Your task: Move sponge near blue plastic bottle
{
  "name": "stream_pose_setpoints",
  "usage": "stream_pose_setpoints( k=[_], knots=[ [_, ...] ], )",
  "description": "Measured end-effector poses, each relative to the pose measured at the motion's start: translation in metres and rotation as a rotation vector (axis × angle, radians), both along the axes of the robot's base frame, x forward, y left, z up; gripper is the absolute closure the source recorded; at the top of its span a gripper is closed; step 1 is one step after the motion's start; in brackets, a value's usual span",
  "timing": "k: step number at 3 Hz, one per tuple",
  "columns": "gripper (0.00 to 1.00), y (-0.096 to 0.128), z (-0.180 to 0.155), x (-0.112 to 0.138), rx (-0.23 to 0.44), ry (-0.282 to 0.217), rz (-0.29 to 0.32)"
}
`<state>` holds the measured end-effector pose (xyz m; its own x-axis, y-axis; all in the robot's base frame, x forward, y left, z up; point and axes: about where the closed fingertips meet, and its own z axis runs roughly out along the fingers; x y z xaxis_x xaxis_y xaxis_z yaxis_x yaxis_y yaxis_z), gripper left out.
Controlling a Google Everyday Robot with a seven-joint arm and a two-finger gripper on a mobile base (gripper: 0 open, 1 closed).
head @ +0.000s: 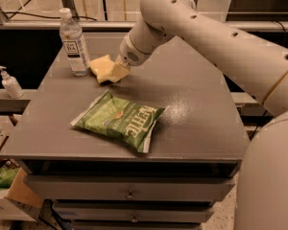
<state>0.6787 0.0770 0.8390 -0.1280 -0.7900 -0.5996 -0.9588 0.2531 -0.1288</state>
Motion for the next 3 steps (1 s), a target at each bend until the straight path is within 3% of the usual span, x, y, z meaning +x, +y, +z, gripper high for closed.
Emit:
stream_pose_setpoints(
  k=[1, 2, 3],
  knots=[
    [0.00, 0.005, 0.001, -0.001, 0.005, -0.001, 0.005],
    [0.00, 0.003, 0.004, -0.003, 0.004, -0.002, 0.015],
    [0.00, -0.019, 0.017, 0.006, -0.002, -0.023, 0.010]
  ],
)
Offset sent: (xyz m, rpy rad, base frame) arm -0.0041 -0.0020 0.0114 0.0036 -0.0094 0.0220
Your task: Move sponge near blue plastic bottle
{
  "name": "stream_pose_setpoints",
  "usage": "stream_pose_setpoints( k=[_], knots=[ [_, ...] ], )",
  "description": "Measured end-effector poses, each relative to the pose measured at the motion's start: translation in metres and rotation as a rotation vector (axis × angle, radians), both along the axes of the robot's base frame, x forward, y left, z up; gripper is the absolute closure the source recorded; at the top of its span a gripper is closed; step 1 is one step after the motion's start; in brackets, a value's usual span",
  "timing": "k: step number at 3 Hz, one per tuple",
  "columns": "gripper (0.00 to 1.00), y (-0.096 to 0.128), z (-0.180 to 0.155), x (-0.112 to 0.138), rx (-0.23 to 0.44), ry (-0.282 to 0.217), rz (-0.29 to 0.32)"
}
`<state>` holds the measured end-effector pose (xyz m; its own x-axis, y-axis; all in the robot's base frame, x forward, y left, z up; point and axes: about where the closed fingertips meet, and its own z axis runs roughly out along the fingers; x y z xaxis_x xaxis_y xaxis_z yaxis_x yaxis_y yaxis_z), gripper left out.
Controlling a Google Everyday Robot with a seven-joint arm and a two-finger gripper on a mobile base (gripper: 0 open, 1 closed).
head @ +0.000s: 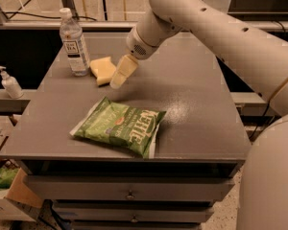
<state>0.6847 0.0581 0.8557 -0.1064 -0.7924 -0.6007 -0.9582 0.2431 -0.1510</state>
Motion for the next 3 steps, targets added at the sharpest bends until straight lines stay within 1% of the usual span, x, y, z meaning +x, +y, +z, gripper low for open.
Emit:
stream_pose_setpoints(
  k=[1, 2, 3],
  knots=[
    [0.00, -0.044, 0.020, 0.017, 0.003, -0.030, -0.033],
    [0.00, -0.114, 0.048, 0.030, -0.001, -0.061, -0.127],
    [0.00, -0.117, 0.055, 0.033, 0.003, -0.074, -0.133]
  ],
)
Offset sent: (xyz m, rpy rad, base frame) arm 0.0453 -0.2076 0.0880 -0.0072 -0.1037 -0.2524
